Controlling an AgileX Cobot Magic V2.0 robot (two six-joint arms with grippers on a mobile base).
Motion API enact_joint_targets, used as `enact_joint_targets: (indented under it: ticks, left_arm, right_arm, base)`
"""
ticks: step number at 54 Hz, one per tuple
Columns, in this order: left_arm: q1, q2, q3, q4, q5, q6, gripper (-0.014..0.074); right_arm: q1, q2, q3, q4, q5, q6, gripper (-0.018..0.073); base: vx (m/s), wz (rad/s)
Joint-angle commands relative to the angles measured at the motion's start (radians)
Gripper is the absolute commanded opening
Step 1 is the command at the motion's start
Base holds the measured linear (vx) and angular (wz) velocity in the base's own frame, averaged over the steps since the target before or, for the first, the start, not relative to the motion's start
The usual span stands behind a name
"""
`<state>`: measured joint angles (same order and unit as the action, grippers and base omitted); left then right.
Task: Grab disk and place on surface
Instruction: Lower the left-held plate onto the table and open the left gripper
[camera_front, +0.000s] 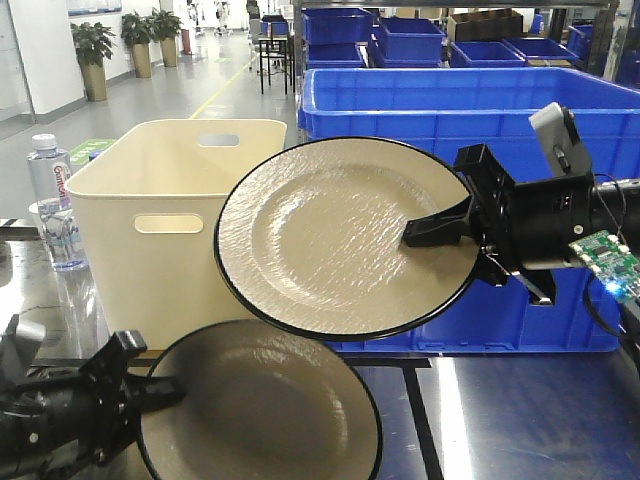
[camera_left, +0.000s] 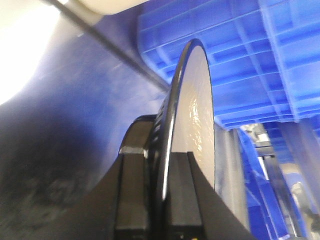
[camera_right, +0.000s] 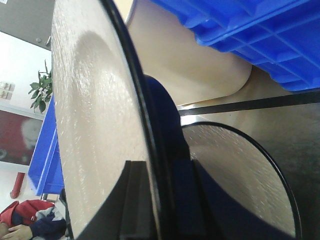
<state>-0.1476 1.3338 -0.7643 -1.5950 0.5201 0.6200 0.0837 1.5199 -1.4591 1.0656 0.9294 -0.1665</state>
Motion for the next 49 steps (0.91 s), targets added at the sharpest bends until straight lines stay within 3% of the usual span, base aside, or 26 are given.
enact_joint_targets:
  ticks: [1,22,30,49]
  left_arm:
    - [-0.003,-0.032,-0.011,-0.065,0.041,-0.035,0.0022]
    - [-0.003,-0.032,0.079,-0.049,0.046,-0.034,0.0043]
    - [-0.003,-0.032,0.081,0.006,0.024,-0.034,0.0072]
    - [-0.003,-0.033,0.081,0.107,-0.032,-0.033,0.0296]
  right_arm:
    - [-0.004,-0.038,-0.041,0.113,-0.065,0.001,0.0]
    - [-0.004,-0.033,-0.041,0.108,-0.071,0.001,0.0]
    - [-0.004,-0.033,-0.041,0.108,-0.068,0.001,0.0]
    - [-0.004,-0.033,-0.041,0.108,-0.044,0.001,0.0]
  base:
    - [0.0,0.0]
    - [0.0,0.0]
    - [0.0,0.0]
    - [0.0,0.0]
